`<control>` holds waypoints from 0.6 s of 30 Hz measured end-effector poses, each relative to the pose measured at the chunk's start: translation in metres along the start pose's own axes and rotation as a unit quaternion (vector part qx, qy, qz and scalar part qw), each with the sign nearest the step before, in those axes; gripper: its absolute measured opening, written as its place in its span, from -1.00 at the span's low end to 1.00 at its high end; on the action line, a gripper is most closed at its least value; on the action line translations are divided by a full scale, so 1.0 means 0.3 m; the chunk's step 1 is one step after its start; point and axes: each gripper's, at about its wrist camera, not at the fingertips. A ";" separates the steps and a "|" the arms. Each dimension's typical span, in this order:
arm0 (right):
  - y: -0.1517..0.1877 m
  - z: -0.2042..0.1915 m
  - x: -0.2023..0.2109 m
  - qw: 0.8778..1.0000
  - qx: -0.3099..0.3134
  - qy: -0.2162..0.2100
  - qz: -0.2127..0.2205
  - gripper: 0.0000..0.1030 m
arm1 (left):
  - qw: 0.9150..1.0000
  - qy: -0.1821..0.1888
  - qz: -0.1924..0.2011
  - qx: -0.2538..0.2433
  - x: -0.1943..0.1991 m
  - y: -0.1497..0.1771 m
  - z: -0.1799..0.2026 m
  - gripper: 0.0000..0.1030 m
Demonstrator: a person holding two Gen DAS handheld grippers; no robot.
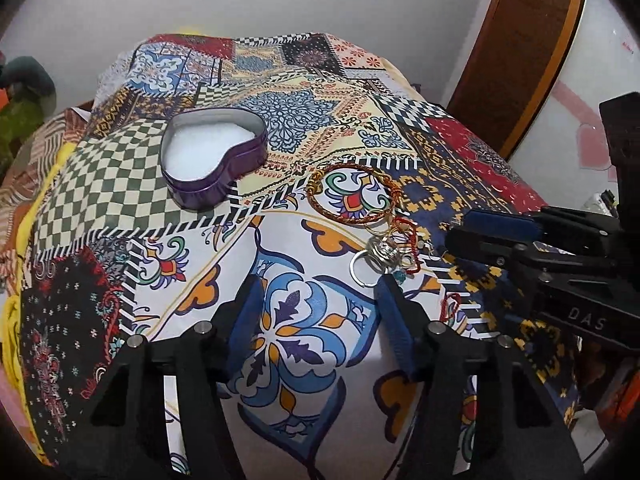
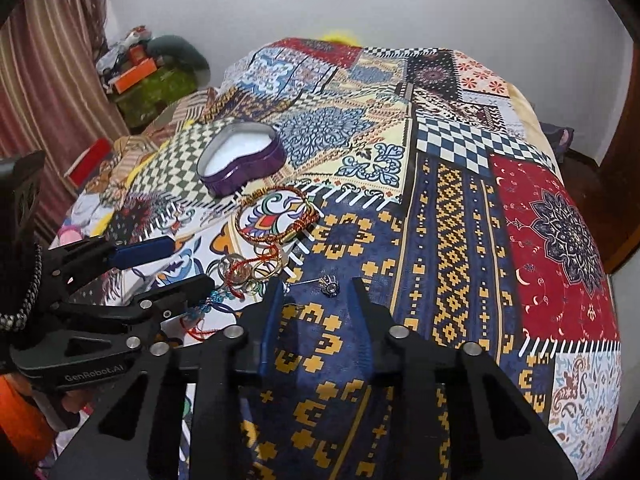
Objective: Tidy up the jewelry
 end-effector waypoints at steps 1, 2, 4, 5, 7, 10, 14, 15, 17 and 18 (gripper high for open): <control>0.001 0.000 0.001 1.000 0.003 0.002 -0.001 -0.49 | 1.000 0.001 0.000 0.000 0.002 0.000 0.000 0.12; 0.002 -0.001 0.005 1.000 0.006 0.003 0.000 -0.49 | 1.000 0.000 0.000 0.001 0.006 0.000 -0.001 0.11; 0.008 0.001 0.014 1.000 0.007 0.003 0.003 -0.49 | 1.000 -0.001 0.000 0.003 0.015 0.004 -0.005 0.10; 0.011 0.003 0.017 1.000 0.005 0.002 0.004 -0.49 | 1.000 0.001 0.000 0.005 0.023 0.010 -0.006 0.10; 0.018 0.007 0.020 1.000 0.004 0.003 0.004 -0.49 | 1.000 0.005 0.003 0.004 0.045 0.021 -0.003 0.10; 0.023 0.008 0.016 1.000 0.007 0.006 0.002 -0.49 | 1.000 0.009 0.007 -0.006 0.065 0.031 0.014 0.09; 0.014 0.007 0.008 1.000 0.016 0.016 0.002 -0.49 | 1.000 0.015 0.003 -0.018 0.062 0.030 0.040 -0.14; 0.012 0.005 0.008 1.000 0.018 0.017 0.002 -0.49 | 1.000 0.016 0.001 -0.019 0.055 0.030 0.045 -0.21; 0.002 0.007 -0.001 1.000 0.021 0.017 -0.001 -0.49 | 1.000 0.019 -0.004 -0.021 0.040 0.030 0.053 -0.31; 0.000 0.005 -0.003 1.000 0.022 0.016 -0.001 -0.49 | 1.000 0.017 -0.004 -0.023 0.035 0.030 0.057 -0.36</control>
Point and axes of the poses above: each gripper's, at about its wrist camera, not at the fingertips, and x roughly against the way its jaws point, z to its right, y to its underside, and after that the axes turned 8 degrees about -z, right-handed
